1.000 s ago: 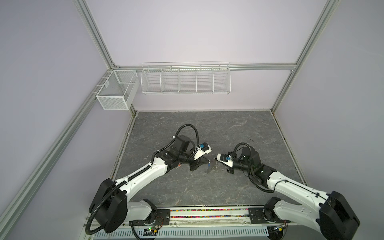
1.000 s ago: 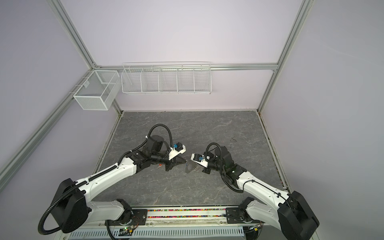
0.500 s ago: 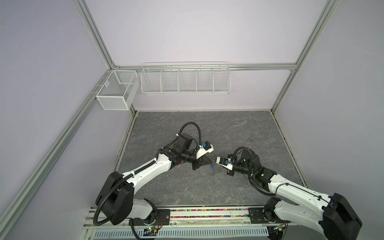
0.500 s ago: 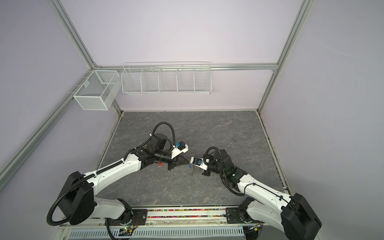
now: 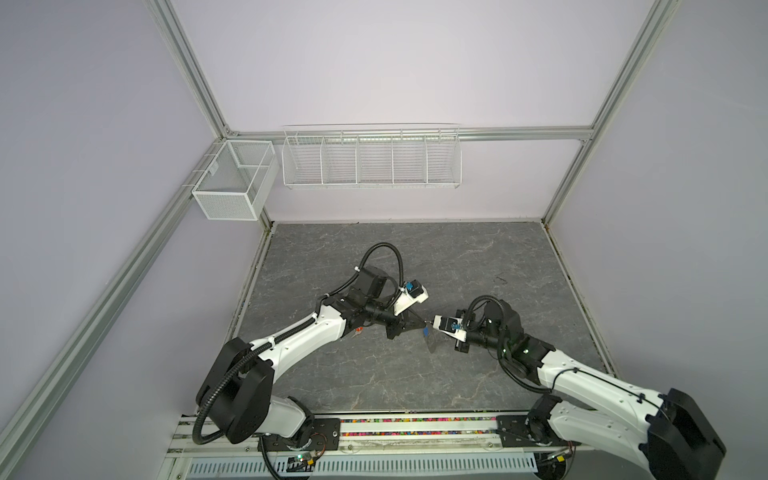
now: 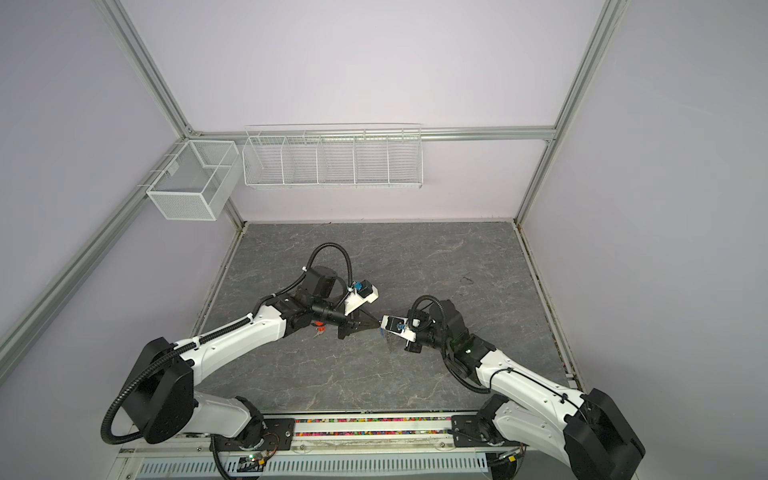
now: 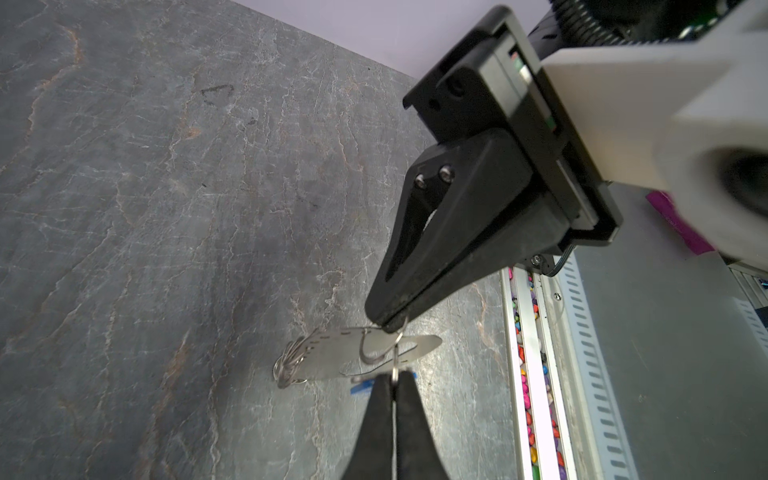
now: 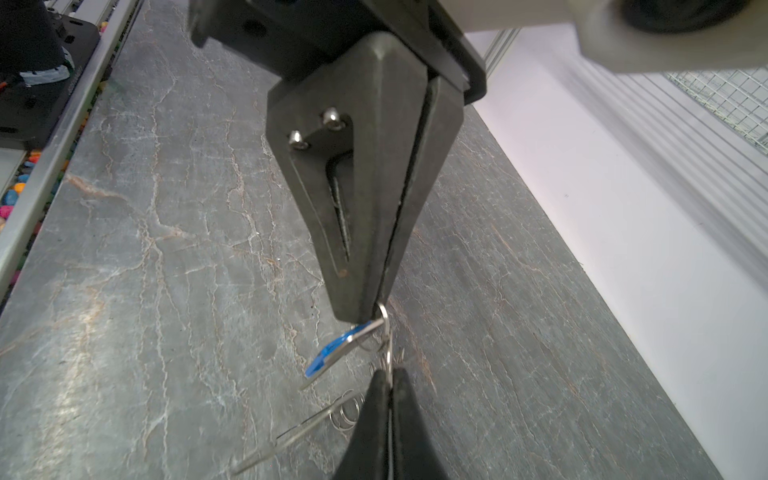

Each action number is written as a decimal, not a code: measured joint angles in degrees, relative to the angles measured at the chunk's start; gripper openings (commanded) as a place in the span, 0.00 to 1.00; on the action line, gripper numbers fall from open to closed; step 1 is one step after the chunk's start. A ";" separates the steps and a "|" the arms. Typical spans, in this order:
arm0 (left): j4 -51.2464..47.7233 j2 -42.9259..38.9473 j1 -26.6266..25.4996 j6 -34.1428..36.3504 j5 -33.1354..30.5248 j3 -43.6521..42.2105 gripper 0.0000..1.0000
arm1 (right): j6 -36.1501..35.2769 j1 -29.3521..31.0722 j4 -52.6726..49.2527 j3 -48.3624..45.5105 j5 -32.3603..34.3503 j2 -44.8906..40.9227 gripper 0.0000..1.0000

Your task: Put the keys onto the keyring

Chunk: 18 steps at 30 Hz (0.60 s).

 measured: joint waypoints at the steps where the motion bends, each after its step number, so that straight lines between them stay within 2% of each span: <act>1: 0.00 0.22 0.11 -0.28 0.13 0.00 0.00 | -0.13 0.00 0.02 -0.07 0.00 -0.13 0.07; 18: 1.49 3.15 1.09 -3.32 4.50 0.31 0.00 | -1.79 -0.02 2.34 -2.86 -0.39 -2.58 0.07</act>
